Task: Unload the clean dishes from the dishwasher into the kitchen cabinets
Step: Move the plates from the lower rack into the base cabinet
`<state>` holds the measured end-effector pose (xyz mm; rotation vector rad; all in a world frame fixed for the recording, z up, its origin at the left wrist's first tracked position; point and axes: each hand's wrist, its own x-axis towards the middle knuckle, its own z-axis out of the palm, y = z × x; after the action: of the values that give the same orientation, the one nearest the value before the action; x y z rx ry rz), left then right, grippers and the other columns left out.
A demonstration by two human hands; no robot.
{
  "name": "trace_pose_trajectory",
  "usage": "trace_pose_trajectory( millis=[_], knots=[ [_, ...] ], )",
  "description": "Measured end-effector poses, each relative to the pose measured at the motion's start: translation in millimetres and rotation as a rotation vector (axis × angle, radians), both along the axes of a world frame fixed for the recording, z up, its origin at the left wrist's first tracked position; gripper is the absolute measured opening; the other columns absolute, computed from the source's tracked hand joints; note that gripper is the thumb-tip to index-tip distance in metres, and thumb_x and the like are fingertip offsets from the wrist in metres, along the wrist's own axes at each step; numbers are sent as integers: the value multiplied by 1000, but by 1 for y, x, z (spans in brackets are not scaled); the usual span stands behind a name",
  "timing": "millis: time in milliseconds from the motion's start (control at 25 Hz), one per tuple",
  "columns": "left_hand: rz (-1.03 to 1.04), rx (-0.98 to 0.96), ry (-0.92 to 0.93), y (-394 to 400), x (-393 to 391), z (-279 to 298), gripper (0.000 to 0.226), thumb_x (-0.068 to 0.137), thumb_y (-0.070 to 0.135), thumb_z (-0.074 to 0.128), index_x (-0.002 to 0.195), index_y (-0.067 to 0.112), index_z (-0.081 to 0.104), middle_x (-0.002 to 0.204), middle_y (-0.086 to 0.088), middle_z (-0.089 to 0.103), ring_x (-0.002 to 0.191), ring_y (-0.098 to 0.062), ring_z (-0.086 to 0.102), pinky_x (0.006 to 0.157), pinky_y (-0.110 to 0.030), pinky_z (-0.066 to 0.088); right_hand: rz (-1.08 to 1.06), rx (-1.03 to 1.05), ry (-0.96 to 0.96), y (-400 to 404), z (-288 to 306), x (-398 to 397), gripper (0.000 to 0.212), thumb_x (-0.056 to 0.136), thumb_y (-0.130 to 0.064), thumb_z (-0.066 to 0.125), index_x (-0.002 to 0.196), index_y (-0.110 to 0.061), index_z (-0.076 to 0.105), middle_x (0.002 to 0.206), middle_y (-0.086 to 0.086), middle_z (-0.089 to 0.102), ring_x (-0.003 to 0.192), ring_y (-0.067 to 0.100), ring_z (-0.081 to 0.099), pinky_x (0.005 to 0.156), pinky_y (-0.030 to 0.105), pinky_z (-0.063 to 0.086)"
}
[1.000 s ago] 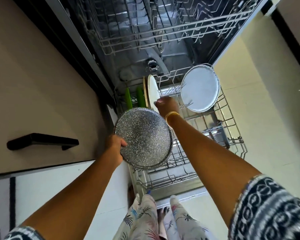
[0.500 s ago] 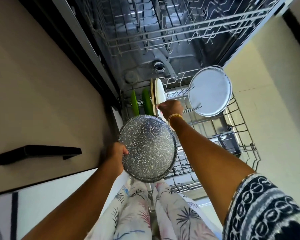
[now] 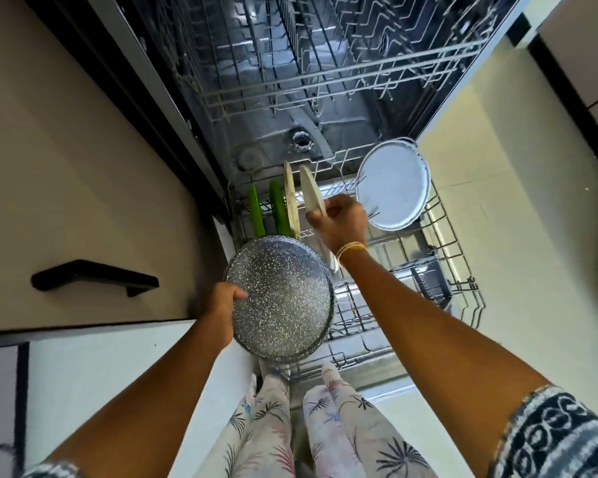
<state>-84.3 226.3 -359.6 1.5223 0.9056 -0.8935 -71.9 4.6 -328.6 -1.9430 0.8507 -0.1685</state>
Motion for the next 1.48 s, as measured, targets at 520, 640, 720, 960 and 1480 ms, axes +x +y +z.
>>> trace_pose_trajectory(
  millis=[520, 640, 720, 960, 1480],
  knots=[
    [11, -229, -92, -26, -13, 14, 94, 39, 74, 78, 116, 20, 66, 114, -12, 70, 103, -36, 66, 92, -56, 51, 825, -535, -266, 71, 18, -136, 18, 85, -22, 56, 80, -7, 65, 76, 8, 63, 66, 26, 60, 53, 30, 50],
    [-35, -182, -92, -14, -16, 9, 84, 42, 48, 87, 115, 13, 66, 115, -15, 69, 102, -37, 66, 91, -57, 51, 971, -534, -183, 62, 23, -133, 22, 85, -24, 55, 83, -8, 70, 80, 7, 68, 70, 26, 63, 58, 34, 55],
    [-32, -194, -87, -9, -19, 17, 65, 60, 40, 79, 117, 11, 65, 116, -16, 68, 105, -38, 64, 95, -57, 49, 893, -478, -82, 55, 29, -117, 27, 85, -27, 50, 88, -9, 71, 84, 8, 69, 75, 29, 65, 62, 37, 56],
    [-31, -231, -64, -1, -26, 30, 39, 89, 30, 60, 123, 10, 57, 120, -15, 64, 110, -40, 58, 99, -54, 46, 397, -326, 130, 27, 8, -16, 28, 93, -23, 52, 116, -8, 60, 113, 12, 65, 100, 27, 64, 84, 38, 55],
    [-36, -78, 31, 20, 3, -11, 62, 35, 8, 56, 97, 2, 63, 101, -18, 62, 96, -41, 57, 90, -50, 50, 111, -173, 170, 41, -34, 46, 24, 86, -16, 63, 106, -2, 67, 102, 16, 70, 90, 30, 67, 80, 33, 56]
  ],
)
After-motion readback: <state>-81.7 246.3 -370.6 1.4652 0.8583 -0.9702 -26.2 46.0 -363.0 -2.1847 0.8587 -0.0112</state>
